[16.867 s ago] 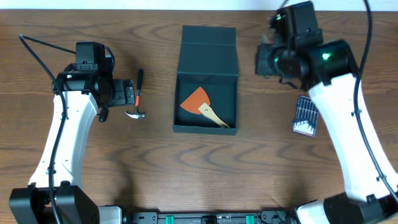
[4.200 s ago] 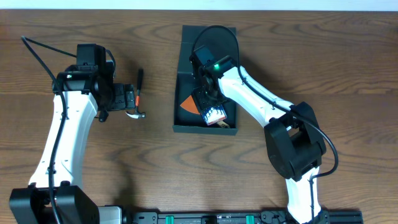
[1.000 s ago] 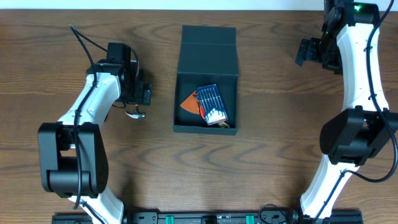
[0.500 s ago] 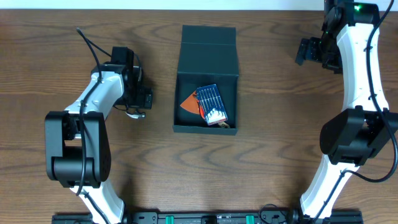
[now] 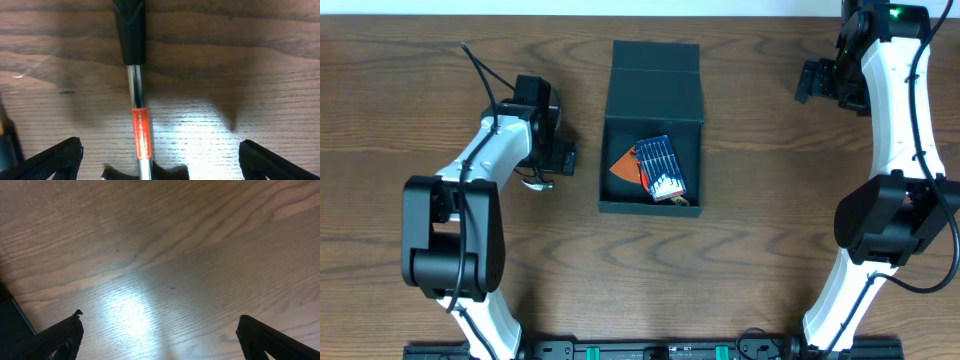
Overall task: Pack container
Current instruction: 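Move the left gripper to the black-red hammer handle and close it, then lift the hammer and carry it over the green box with the left gripper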
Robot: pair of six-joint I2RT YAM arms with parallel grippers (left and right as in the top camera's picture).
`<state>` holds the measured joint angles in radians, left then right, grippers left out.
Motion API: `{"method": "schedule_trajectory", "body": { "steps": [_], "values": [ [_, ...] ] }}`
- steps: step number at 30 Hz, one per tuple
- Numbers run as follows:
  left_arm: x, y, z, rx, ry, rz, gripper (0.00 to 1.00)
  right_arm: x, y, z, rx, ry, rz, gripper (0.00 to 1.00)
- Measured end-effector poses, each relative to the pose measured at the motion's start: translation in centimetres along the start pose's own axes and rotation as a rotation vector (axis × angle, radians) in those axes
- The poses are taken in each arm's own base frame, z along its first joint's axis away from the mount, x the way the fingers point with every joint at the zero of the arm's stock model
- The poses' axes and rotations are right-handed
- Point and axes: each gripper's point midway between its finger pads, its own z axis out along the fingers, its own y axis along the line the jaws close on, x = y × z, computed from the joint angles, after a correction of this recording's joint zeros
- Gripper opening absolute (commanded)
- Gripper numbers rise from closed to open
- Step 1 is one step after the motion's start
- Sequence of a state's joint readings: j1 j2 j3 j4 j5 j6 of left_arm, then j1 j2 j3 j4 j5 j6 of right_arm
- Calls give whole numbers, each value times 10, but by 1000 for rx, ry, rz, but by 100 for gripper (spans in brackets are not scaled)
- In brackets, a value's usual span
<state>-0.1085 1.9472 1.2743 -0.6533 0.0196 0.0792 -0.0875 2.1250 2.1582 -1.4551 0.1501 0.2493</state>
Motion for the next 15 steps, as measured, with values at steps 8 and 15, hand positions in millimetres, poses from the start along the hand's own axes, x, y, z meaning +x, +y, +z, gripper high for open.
{"method": "schedule_trajectory", "body": {
  "steps": [8,15],
  "values": [
    [4,-1,11,4,31,-1,93,0,0,0,0,-1,-23,99],
    [4,-2,12,9,32,-5,62,-1,0,0,-1,-3,-30,99]
  ]
}}
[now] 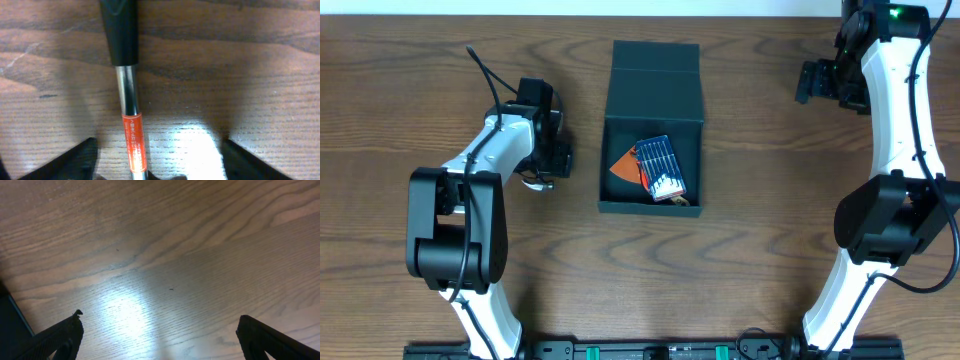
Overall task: Pack container
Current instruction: 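Lift the hammer and carry it over the green box with the left gripper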
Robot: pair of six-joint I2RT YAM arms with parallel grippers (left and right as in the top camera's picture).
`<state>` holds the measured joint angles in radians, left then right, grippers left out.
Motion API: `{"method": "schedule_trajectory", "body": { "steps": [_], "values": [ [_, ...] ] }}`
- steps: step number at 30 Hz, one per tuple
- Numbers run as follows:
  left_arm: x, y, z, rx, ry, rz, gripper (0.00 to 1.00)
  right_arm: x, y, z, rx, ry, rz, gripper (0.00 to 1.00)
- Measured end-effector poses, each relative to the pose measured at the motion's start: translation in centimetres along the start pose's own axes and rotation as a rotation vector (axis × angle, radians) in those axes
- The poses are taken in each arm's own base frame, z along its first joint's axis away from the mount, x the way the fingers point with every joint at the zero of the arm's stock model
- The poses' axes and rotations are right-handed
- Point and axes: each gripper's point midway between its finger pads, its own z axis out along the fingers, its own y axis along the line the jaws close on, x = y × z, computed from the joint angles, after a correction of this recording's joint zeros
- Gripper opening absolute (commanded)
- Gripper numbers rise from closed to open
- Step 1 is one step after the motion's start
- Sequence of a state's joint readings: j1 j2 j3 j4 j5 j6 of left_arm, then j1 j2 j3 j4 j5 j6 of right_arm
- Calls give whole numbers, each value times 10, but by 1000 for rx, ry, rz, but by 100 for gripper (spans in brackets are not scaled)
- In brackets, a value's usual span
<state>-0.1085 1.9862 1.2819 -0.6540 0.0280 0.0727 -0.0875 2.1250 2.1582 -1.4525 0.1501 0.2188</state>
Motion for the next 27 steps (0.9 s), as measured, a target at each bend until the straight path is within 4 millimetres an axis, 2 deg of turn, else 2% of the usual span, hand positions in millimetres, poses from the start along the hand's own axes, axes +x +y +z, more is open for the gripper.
{"method": "schedule_trajectory", "body": {
  "steps": [3,8,12,15,19,23,27],
  "values": [
    [0,0,0,-1,-1,1,44,0,0,0,0,0,0,99],
    [-3,1,1,-5,-9,-23,6,0,0,0,0,-1,0,99],
    [-8,1,-3,-6,-22,-31,6,0,0,0,0,-1,-1,99],
    [-20,2,-10,-9,-55,-37,6,0,0,0,1,-1,0,99],
    [-39,3,-32,-8,-125,-44,6,0,-1,0,5,-2,-1,99],
    [-51,4,-78,-4,-223,-58,6,0,-1,0,8,-1,-1,99],
    [-48,-3,-138,33,-333,-59,6,0,-1,0,8,-1,-1,99]
  ]
}}
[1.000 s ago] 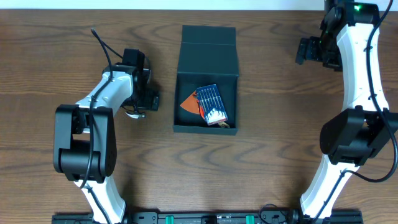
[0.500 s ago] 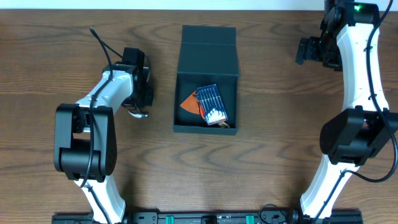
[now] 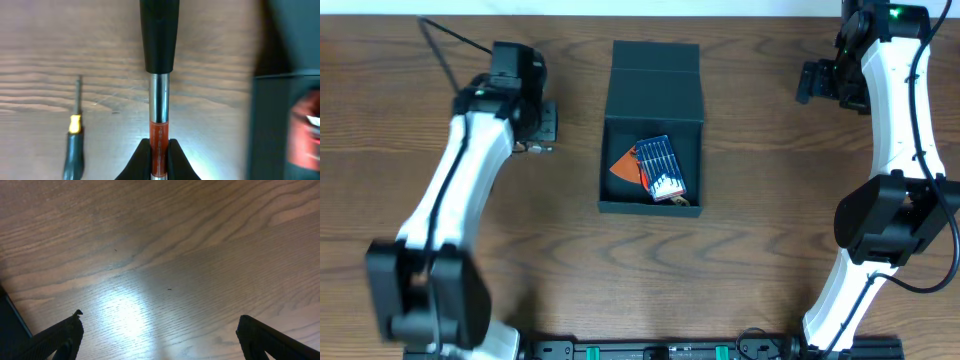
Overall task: Pack container
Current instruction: 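Lift the hammer and carry it over the green box with the left gripper, then lower the hammer into the box and open the left gripper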
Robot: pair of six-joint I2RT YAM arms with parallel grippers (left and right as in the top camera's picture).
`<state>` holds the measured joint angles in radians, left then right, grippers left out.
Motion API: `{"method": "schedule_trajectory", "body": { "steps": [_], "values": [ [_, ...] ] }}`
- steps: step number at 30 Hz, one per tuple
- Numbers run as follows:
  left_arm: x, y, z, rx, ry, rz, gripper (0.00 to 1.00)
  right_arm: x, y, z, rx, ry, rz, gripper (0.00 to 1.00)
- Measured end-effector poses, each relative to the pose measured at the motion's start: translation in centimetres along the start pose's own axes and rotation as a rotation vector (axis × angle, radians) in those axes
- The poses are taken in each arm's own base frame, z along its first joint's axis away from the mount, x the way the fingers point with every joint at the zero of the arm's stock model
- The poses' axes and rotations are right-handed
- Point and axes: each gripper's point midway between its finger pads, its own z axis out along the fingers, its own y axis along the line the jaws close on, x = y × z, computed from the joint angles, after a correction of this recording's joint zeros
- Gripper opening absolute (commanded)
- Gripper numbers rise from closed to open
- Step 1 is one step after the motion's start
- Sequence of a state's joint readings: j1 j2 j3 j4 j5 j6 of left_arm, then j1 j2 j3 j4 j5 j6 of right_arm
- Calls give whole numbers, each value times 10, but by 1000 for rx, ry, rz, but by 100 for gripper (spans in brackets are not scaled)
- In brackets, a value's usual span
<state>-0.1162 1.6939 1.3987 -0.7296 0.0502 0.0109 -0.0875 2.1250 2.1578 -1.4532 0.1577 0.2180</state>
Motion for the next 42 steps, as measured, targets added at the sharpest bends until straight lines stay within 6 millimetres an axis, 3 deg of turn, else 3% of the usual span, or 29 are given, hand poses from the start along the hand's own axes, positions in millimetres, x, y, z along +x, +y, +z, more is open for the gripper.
{"method": "schedule_trajectory", "body": {
  "steps": [5,9,13,17,27,31,42],
  "values": [
    [-18,-42,-69,120,-164,54,6,0,0,0,0,0,0,99],
    [-12,-84,-87,222,-181,121,6,1,1,0,-4,5,-1,99],
    [5,-123,-81,292,-125,188,6,6,0,0,-4,24,-3,99],
    [19,-144,-67,317,-63,232,6,8,0,0,-4,33,-5,99],
    [60,-163,-6,295,152,281,6,11,0,0,-2,46,-7,99],
    [71,-169,9,291,203,294,6,11,0,0,-2,46,-7,99],
    [82,-185,10,304,221,339,6,11,0,0,-2,47,-7,99]
  ]
}}
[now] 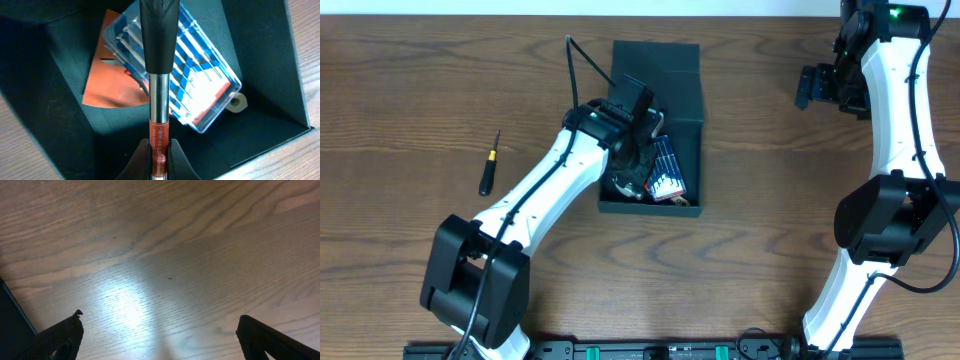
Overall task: Pack container
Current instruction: 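Lower the hammer into the box and open the left gripper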
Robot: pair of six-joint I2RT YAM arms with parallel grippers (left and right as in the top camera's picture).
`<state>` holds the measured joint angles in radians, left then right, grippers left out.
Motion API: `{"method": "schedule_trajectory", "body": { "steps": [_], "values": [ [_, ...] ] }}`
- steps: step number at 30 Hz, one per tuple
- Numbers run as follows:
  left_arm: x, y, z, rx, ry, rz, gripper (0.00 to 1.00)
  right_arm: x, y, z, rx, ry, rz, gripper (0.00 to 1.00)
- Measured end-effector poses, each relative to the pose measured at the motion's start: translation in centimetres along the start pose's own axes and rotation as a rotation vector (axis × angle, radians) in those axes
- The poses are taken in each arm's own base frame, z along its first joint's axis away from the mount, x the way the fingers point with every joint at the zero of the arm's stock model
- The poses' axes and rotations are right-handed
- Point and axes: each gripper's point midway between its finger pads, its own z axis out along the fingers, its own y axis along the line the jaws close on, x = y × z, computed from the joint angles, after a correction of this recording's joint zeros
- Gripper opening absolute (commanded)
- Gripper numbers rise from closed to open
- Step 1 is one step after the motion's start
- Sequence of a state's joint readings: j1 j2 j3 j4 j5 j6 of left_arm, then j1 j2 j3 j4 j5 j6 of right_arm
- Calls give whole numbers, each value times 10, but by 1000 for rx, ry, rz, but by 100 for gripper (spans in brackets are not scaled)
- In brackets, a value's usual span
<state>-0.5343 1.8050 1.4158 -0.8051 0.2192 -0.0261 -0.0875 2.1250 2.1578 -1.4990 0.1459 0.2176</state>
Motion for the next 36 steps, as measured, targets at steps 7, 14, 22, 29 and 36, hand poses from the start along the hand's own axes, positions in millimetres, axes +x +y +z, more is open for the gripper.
{"method": "schedule_trajectory", "body": {
  "steps": [7,14,22,29,36],
  "values": [
    [1,-5,1,6,3,39,6,0,0,0,0,0,0,99],
    [6,-3,10,5,37,111,6,2,0,0,2,7,-3,99],
    [18,2,40,13,121,152,6,3,-1,0,3,14,-23,99],
    [21,3,42,11,132,173,26,3,-1,0,3,14,-30,99],
    [15,16,41,-70,118,180,34,3,-1,0,3,13,-34,99]
  ]
}}
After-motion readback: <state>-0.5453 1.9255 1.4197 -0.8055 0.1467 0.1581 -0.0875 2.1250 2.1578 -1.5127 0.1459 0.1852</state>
